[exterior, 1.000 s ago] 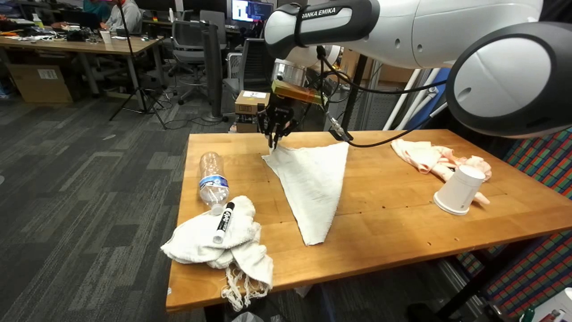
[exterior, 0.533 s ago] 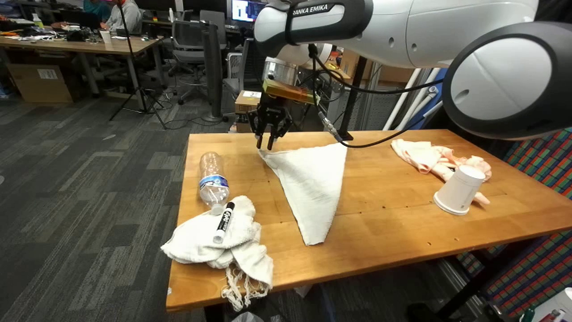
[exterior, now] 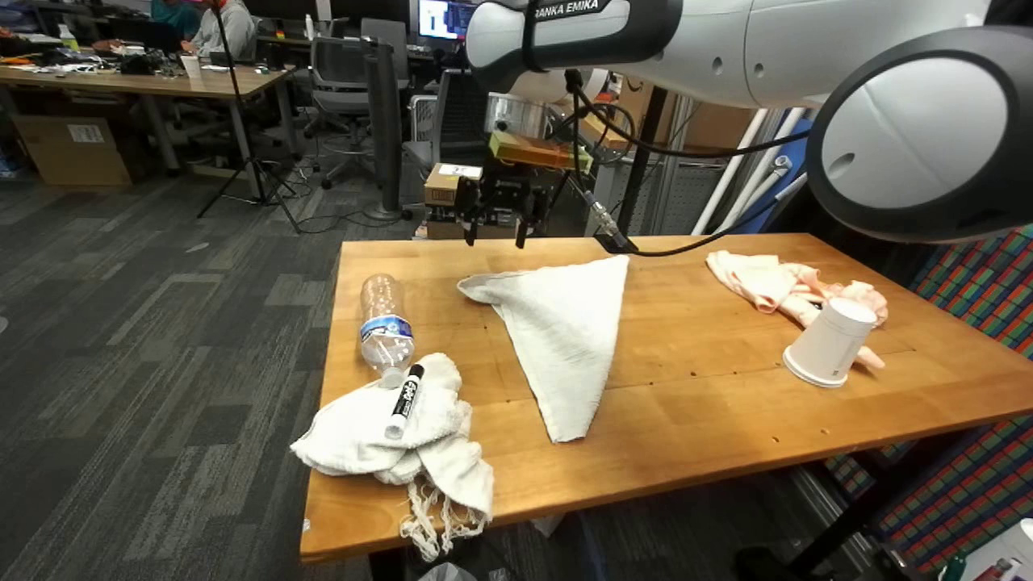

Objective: Fold the white towel at the center

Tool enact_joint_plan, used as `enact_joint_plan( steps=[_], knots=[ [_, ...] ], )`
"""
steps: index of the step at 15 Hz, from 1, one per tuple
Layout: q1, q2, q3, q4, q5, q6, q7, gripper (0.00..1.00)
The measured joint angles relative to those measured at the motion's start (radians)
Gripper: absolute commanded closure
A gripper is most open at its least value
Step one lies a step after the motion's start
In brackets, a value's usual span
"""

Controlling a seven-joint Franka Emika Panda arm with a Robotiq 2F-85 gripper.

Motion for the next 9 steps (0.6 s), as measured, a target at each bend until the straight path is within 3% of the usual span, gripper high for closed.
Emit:
enact_joint_plan(
  steps=[4,9],
  knots=[
    [-0.023,-0.067,-0.061,-0.042,-0.100,0.068,-0.066,0.00],
    [-0.074,-0.196,-0.130,-0.218,-0.185,0.252,-0.096,0.00]
  ],
)
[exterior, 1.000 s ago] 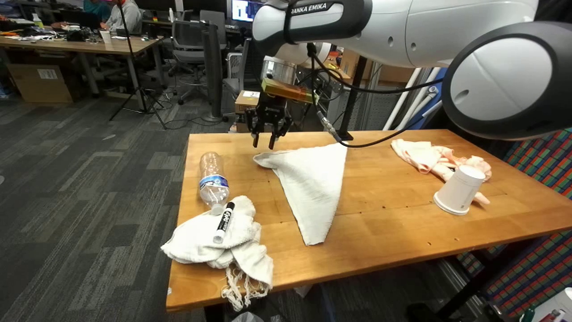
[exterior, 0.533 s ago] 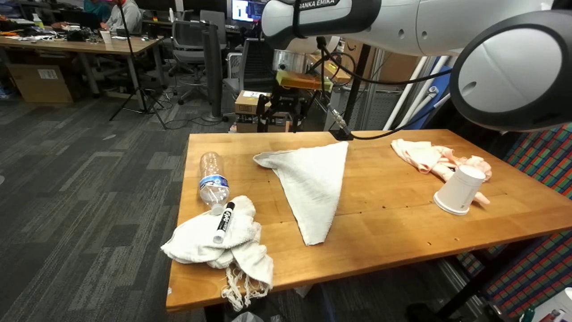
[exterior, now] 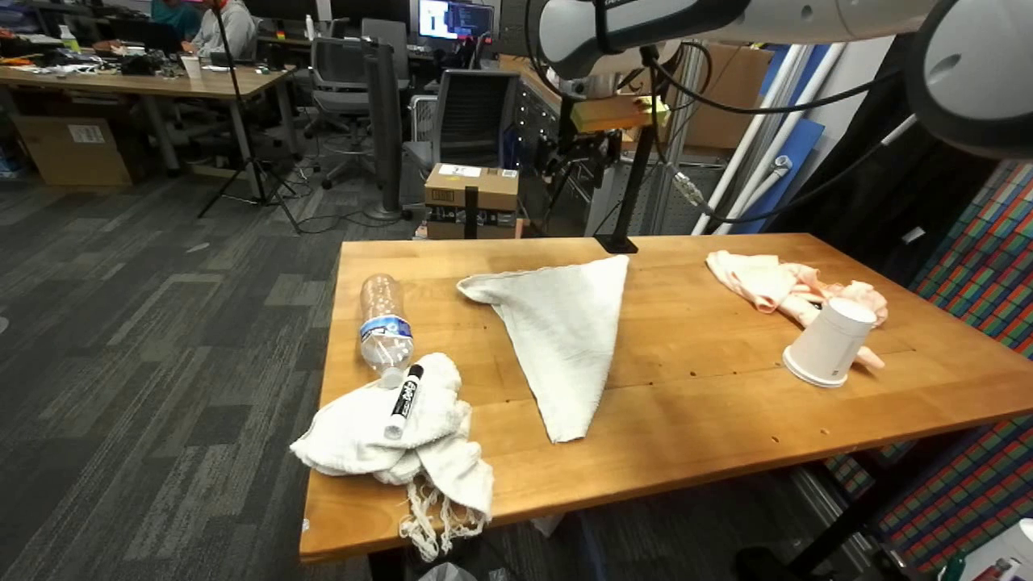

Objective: Fold the white towel at the center

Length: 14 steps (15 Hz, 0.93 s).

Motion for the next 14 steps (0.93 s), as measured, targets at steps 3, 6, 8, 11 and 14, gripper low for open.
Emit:
enact_joint_plan(
  steps=[3,6,8,11,14],
  knots=[
    [-0.041,-0.074,-0.035,-0.138,-0.024,0.097,-0.001,0.00],
    [-0.074,-0.132,-0.076,-0.267,-0.029,0.168,-0.001,0.00],
    [-0.091,-0.159,-0.096,-0.334,-0.029,0.198,0.000,0.00],
    [-0.114,-0.179,-0.105,-0.395,-0.025,0.217,0.012,0.00],
    [-0.120,-0.183,-0.103,-0.413,-0.007,0.219,0.022,0.00]
  ],
)
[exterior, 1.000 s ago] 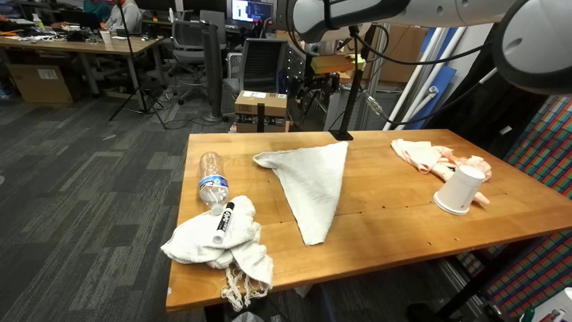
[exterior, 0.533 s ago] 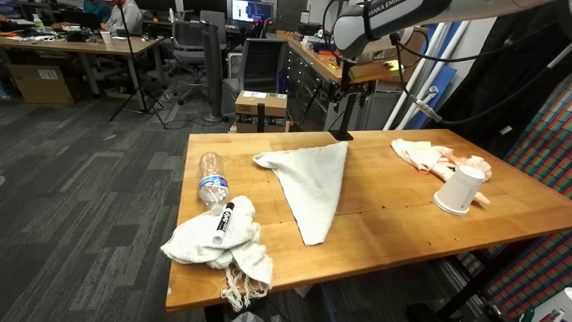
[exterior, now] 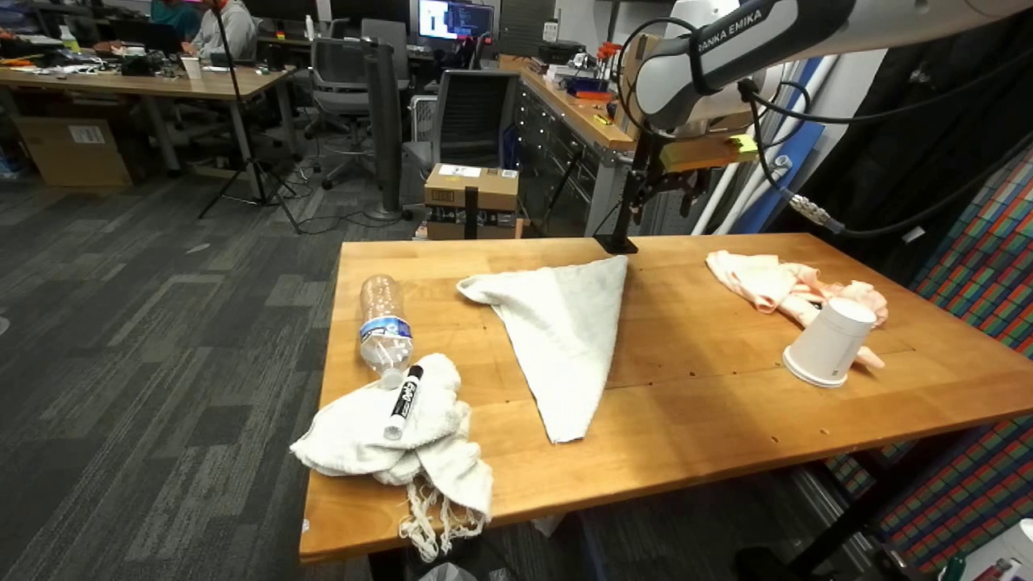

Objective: Fold the white towel at the center

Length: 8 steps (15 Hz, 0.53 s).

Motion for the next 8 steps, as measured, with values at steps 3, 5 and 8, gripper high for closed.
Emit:
enact_joint_plan(
  steps=[3,5,8],
  knots=[
    [0.001,0.000,0.012,-0.004,0.021,0.000,0.001,0.00],
    [0.002,0.002,0.022,-0.005,0.032,0.000,0.001,0.00],
    [0.003,0.011,0.033,-0.003,0.034,0.003,0.001,0.00]
  ],
)
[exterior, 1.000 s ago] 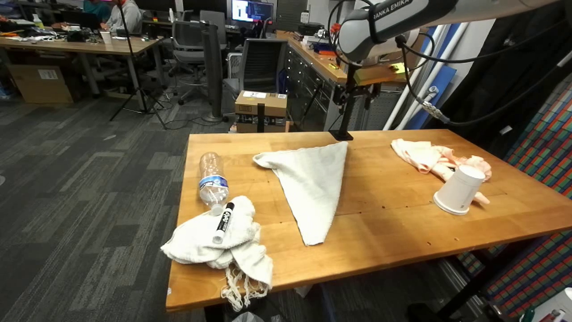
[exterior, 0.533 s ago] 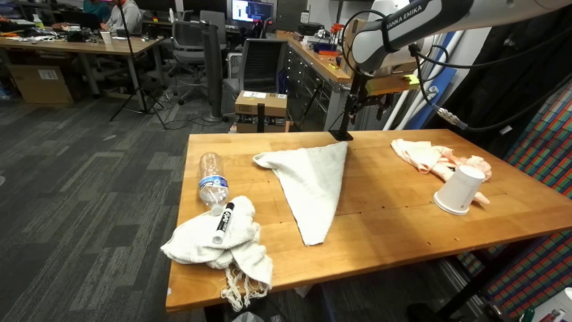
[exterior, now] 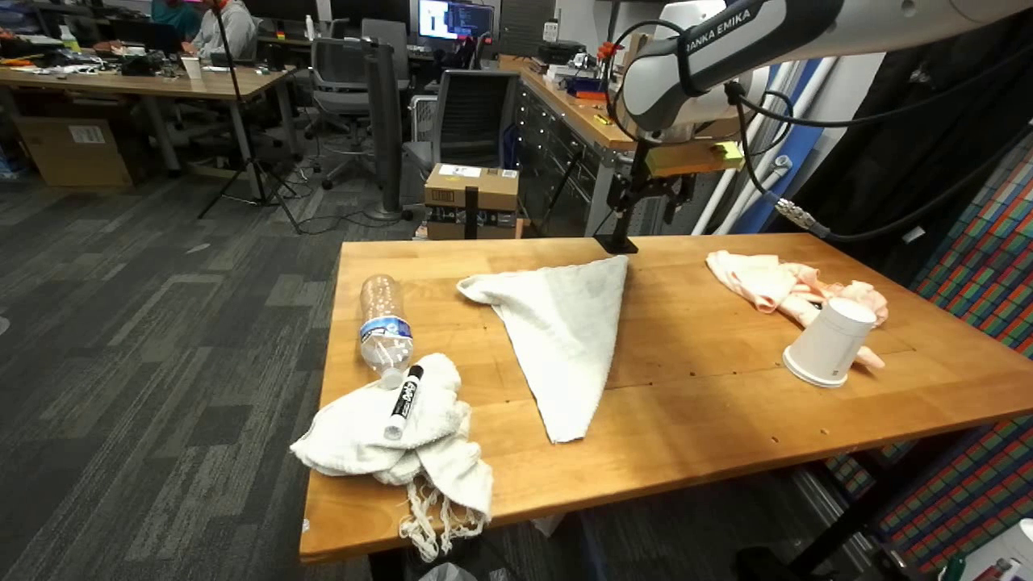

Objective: Fold the white towel at the center

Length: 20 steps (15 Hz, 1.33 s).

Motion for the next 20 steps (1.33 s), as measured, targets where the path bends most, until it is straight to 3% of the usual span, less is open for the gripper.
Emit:
enact_joint_plan(
  steps=[6,20],
  knots=[
    [0.000,0.058,0.006,0.038,0.000,0.038,-0.002,0.00],
    [0.007,0.179,0.011,0.150,0.000,0.009,-0.017,0.00]
  ],
)
